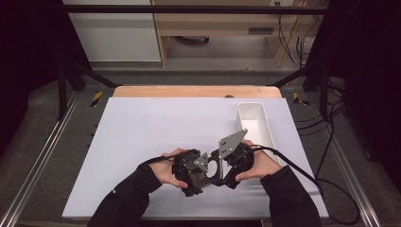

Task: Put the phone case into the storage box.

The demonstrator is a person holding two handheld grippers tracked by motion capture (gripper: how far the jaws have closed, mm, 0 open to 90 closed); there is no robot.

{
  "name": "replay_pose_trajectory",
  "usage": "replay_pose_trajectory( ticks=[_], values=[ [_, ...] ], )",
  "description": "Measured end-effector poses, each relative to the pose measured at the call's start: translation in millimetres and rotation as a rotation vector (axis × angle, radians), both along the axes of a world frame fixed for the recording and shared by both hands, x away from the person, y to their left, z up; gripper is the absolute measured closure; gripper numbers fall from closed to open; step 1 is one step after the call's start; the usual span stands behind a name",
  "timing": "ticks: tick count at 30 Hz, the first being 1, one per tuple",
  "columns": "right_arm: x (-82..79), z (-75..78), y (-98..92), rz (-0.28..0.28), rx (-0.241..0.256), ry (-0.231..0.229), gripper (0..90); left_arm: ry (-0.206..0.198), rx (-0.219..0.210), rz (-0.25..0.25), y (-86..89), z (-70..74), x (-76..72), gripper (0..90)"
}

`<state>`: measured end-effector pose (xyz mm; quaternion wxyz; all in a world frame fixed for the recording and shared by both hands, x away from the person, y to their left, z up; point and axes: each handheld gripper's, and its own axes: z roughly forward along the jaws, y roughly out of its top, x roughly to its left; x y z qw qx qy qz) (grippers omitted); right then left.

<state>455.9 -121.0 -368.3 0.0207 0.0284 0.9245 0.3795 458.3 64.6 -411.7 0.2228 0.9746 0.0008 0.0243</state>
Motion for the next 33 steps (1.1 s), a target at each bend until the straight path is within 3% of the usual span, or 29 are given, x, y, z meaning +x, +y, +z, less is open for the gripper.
replay_pose_trajectory(
  ticks=[4, 6, 14, 17, 27, 33],
  values=[
    [-0.6, 4.2, -3.5, -0.023, 0.020, -0.017, 4.7, -0.002, -0.020, 0.010, 2.9, -0.7, -0.1, 11.8],
    [-1.4, 7.5, -7.8, -0.035, 0.052, -0.025, 3.3, -0.001, -0.036, 0.016, 6.3, -0.6, 0.4, 11.8],
    [-4.0, 10.9, -21.4, -0.065, 0.132, -0.017, 2.2, 0.006, -0.100, 0.043, 21.3, -1.3, 0.6, 11.7],
    [-5.1, 6.0, -30.8, -0.083, 0.182, -0.004, 2.1, 0.013, -0.143, 0.052, 26.9, -0.7, 0.1, 11.7],
    [-8.3, -12.3, -41.3, -0.137, 0.270, 0.013, 1.9, 0.008, -0.250, 0.066, 37.7, 0.2, -4.0, 11.6],
    [-10.2, -18.5, -43.8, -0.153, 0.312, 0.019, 1.3, 0.027, -0.303, 0.066, 38.6, -3.3, -4.2, 11.6]
  ],
)
